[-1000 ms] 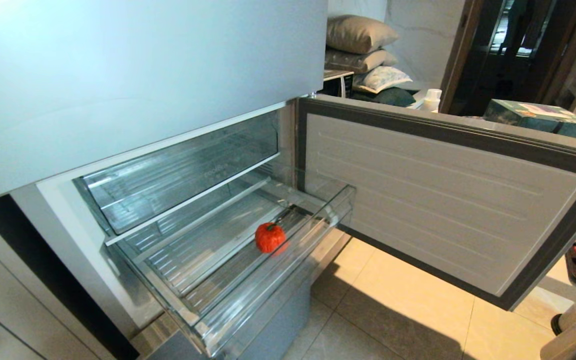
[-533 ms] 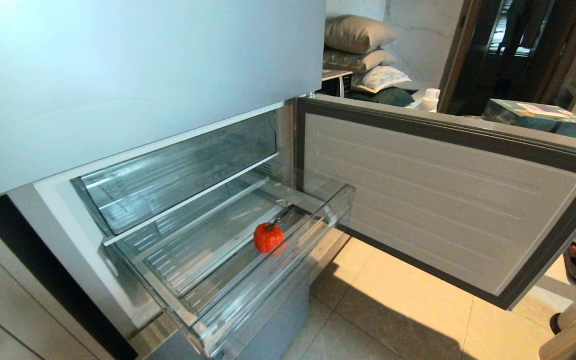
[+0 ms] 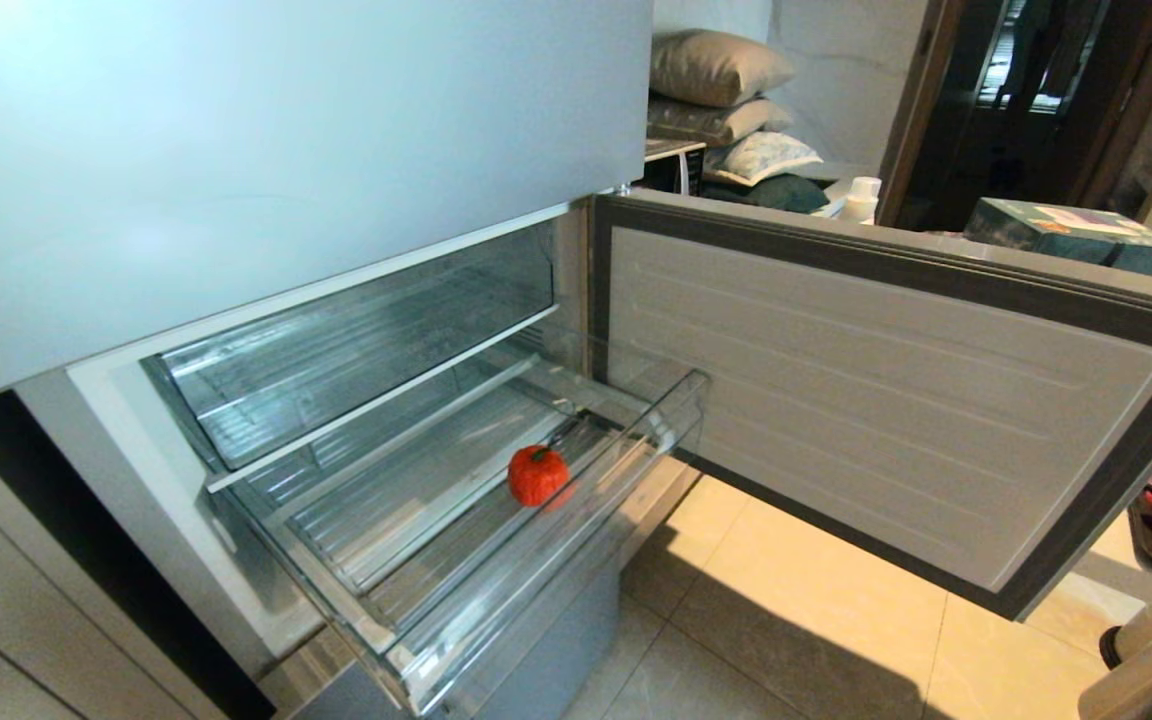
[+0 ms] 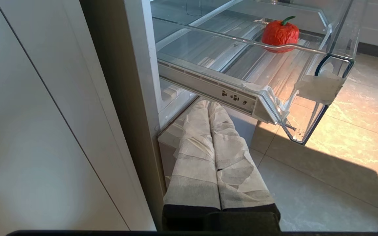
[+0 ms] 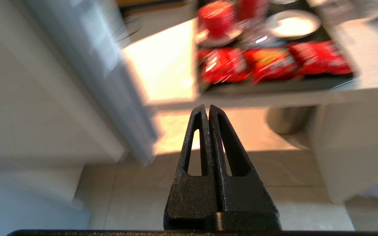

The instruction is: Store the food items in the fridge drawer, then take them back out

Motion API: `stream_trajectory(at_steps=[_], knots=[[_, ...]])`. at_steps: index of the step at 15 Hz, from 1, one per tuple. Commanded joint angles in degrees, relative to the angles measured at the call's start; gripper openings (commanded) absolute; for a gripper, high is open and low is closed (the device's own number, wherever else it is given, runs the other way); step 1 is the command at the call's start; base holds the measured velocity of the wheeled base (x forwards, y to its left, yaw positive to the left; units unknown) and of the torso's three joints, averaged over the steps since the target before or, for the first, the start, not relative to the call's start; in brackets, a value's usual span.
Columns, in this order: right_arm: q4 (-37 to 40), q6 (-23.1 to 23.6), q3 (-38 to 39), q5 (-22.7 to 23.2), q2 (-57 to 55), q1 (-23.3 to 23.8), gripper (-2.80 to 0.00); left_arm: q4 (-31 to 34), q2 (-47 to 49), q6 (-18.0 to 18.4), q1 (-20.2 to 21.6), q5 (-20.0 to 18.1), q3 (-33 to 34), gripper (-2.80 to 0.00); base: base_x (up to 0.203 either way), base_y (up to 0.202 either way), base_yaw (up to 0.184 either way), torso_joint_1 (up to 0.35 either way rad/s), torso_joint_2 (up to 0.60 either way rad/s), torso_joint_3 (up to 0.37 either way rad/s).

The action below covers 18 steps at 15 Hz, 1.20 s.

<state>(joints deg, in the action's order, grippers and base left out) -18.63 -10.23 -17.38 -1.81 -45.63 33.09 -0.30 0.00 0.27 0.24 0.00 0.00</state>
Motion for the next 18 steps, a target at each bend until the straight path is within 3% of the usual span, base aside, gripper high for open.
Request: stream_trajectory(at_steps=[1, 6, 10, 14, 15, 18], knots=[[-3.07, -0.22, -4.70, 1.14, -14.94, 7.12, -2.80, 0.01, 0.09, 0.00, 0.02, 0.00, 0.03, -2.80, 0.000, 0.000, 0.000, 0.000, 0.00, 0.000], [-9.32, 0.14, -12.39, 2.57, -29.13, 12.84, -2.80, -0.05, 0.09, 0.00, 0.02, 0.00, 0.09, -2.80, 0.000, 0.000, 0.000, 0.000, 0.00, 0.000], [-10.20, 0.41, -20.46, 6.53, -39.97, 14.58, -2.80, -0.04, 0.09, 0.00, 0.02, 0.00, 0.09, -2.80, 0.000, 0.000, 0.000, 0.000, 0.00, 0.000], [-12.03, 6.15, -25.08, 13.92, -49.12, 14.68, -2.80, -0.05, 0.09, 0.00, 0.02, 0.00, 0.09, -2.80, 0.000, 0.000, 0.000, 0.000, 0.00, 0.000], [-13.36, 6.79, -26.42, 15.00, -50.91, 14.62, 0.00, -0.02, 0.09, 0.00, 0.02, 0.00, 0.01, -2.80, 0.000, 0.000, 0.000, 0.000, 0.00, 0.000], [-14.48, 7.50, -33.49, 18.39, -57.15, 14.56, 0.00, -0.04, 0.09, 0.00, 0.02, 0.00, 0.07, -2.80, 0.000, 0.000, 0.000, 0.000, 0.00, 0.000]])
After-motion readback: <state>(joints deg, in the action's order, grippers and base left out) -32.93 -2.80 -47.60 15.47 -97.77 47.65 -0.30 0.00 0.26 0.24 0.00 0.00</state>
